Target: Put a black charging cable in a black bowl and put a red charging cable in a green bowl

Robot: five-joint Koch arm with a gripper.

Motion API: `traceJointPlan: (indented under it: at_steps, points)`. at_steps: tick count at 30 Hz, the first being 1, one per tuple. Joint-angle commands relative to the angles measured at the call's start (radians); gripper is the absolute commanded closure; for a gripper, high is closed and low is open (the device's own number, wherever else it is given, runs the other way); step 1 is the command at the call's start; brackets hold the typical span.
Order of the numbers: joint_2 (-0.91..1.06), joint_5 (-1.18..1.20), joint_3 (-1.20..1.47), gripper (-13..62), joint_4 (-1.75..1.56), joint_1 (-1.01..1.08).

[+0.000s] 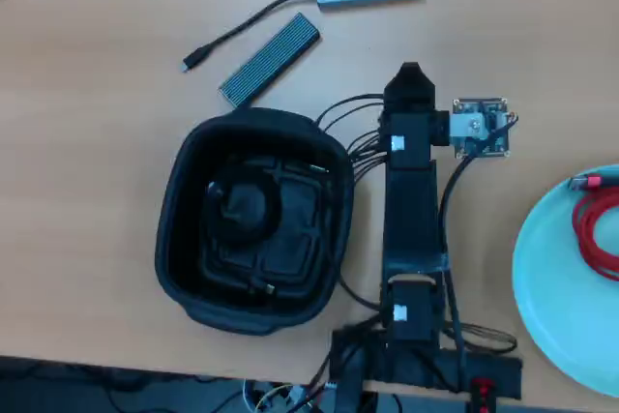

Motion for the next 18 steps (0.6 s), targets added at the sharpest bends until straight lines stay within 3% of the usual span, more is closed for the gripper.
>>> traceJointPlan:
  at_steps: [1, 11, 18]
  points:
    - [0.006, 0.015, -0.02, -9.1, -0.02, -0.008]
    - [-0.014, 0.003, 0.192, -9.1, -0.052, -0.052]
    - [0.098, 0.005, 0.454, -9.1, -0.193, 0.0]
